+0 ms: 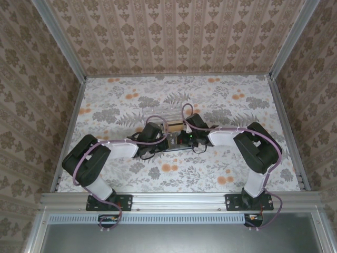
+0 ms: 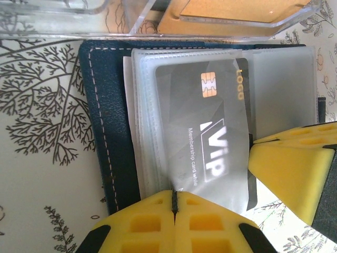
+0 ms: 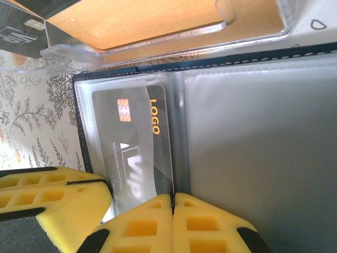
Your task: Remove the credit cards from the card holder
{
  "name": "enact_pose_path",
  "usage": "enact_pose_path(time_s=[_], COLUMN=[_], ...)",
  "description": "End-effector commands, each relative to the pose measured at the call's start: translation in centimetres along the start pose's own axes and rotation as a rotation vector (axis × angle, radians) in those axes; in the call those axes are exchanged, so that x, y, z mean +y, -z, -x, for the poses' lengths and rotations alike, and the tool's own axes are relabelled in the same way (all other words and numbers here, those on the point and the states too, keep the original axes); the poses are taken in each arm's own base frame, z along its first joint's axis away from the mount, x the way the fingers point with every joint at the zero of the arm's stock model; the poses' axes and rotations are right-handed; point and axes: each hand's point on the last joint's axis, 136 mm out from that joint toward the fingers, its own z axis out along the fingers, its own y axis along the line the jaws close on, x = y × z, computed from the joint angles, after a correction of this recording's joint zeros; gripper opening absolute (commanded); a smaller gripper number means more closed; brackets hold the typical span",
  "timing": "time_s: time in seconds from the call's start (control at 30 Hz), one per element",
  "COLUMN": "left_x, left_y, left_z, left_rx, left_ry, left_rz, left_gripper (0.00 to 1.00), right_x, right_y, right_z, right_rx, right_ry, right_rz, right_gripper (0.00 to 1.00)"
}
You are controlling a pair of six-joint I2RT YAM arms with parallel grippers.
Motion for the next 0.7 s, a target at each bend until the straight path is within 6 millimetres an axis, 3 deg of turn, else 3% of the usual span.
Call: enact_pose_path(time_s=[0.0, 0.4, 0.67], left_x=[3.3, 3.2, 2.7], left_y=[-0.1, 0.2, 0.2], left_z=[-2.5, -2.5, -2.2], left_rx=[0.078, 0.08, 0.078], left_ry=[0.031, 0.025, 0.018], left_rz=[0.127, 0.13, 0.115], left_gripper=[0.0, 0.0, 0.0], right_x=[-1.5, -2.3, -2.3], right_y=[0.8, 2.8, 5.5], right_z=[-0.4, 0.5, 0.9], right_rx=[0.004, -0.029, -0.07], right_ry=[-0.045, -0.054, -0.049], right_rz=[-0.021, -0.018, 0.018], right_gripper=[0.0, 0.0, 0.0])
